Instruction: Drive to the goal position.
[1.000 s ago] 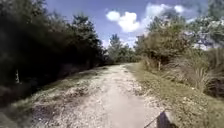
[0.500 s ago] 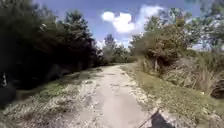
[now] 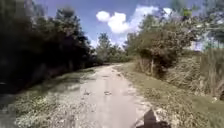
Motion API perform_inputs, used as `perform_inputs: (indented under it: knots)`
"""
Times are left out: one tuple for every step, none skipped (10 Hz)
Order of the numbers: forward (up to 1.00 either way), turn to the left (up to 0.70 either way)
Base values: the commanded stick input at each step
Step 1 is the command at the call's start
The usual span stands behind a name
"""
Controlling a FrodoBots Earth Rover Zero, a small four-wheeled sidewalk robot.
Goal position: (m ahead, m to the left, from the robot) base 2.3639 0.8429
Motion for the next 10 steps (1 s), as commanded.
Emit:
perform_inputs:
  knots:
    - [0.85,0.00]
    - [0.79,0.00]
    - [0.70,0.00]
    - [0.70,0.00]
    - [0.70,0.00]
    - [0.70,0.00]
    - [0.70,0.00]
    - [0.70,0.00]
    - [0.70,0.23]
    - [0.70,0.32]
